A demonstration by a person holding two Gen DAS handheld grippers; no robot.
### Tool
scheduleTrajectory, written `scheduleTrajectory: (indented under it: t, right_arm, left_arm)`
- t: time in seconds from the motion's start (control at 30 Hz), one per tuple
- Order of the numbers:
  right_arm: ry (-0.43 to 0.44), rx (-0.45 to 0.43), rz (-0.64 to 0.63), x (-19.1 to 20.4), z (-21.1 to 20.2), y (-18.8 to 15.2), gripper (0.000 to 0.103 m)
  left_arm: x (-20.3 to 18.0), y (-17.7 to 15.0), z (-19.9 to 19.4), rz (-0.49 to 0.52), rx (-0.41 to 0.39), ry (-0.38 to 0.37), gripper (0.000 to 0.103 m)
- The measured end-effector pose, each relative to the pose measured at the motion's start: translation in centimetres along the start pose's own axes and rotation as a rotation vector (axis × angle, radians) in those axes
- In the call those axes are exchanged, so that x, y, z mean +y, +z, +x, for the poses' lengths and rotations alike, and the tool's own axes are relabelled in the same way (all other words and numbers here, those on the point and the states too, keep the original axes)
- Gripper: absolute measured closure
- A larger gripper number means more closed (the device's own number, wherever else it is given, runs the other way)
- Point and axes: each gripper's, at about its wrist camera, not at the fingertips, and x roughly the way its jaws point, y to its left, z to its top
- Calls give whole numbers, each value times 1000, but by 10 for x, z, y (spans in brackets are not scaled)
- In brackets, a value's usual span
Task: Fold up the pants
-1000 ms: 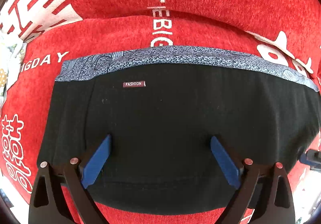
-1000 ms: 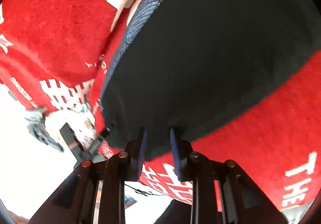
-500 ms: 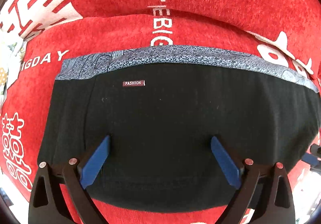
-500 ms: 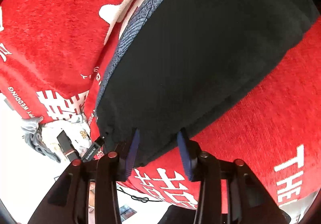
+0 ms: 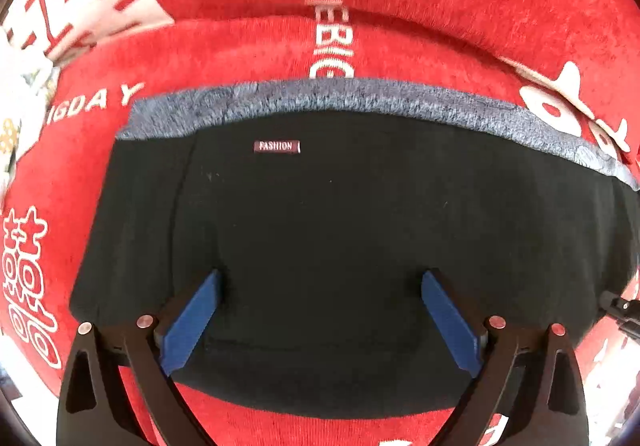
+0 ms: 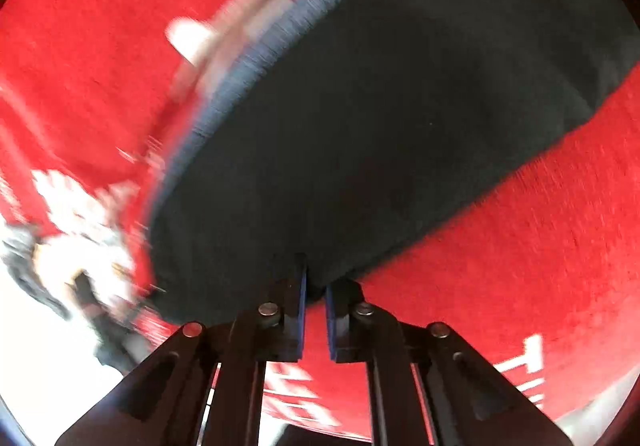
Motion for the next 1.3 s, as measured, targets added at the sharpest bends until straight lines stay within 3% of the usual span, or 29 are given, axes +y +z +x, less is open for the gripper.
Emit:
scheduleTrajectory:
  t: [0.07,0.17,0.3,0.4,0.53,0.57,0.63,0.83,0.9,1.03,1.1,1.13,1.3]
  right_arm:
    - [19,-9,-13,2,-6,0,93]
    - [-38,23,-21,-2,-17,-4,84]
    - [-102,-43,-122,12,-45,-5,83]
    - [-147,-80,-242,33,-46,6,83]
    - [-225,-42,-294,36,-19,22,83]
    - [-249,-35,-307,30,-15,25,88]
    - [-172,-38,-278,11,-21,33,96]
    - [-143,-155,-160,-48,-76,65,95]
    - [-225,-211,-113,-70,-97,77,90]
    - [-111,-284,84,-127,-142,91,85]
    - [-86,-298,148,-154,-158,95,62]
    - [-83,-302,169,-166,-163,97,58]
    - [-16,-289,260,-217,-171,117,58]
  left_arm:
    - [-3,0,-6,36,-12,21,4]
    - [8,2,-25,26,-50,25,4]
    - [14,3,-50,6,-86,1,4]
    - [-13,2,-53,50,-73,-51,4]
    - [-72,-5,-35,149,-17,-90,4]
    - [-85,-6,-33,166,-11,-104,4]
    - [-111,-6,-36,196,-11,-130,4]
    - [-161,-3,-39,253,-10,-145,4]
    - [-179,0,-38,266,-6,-135,4]
    - [-222,5,-42,281,-16,-137,4]
    - [-249,7,-40,290,-18,-138,4]
    - [-263,8,-38,293,-16,-138,4]
    - [-324,12,-20,287,-12,-129,4]
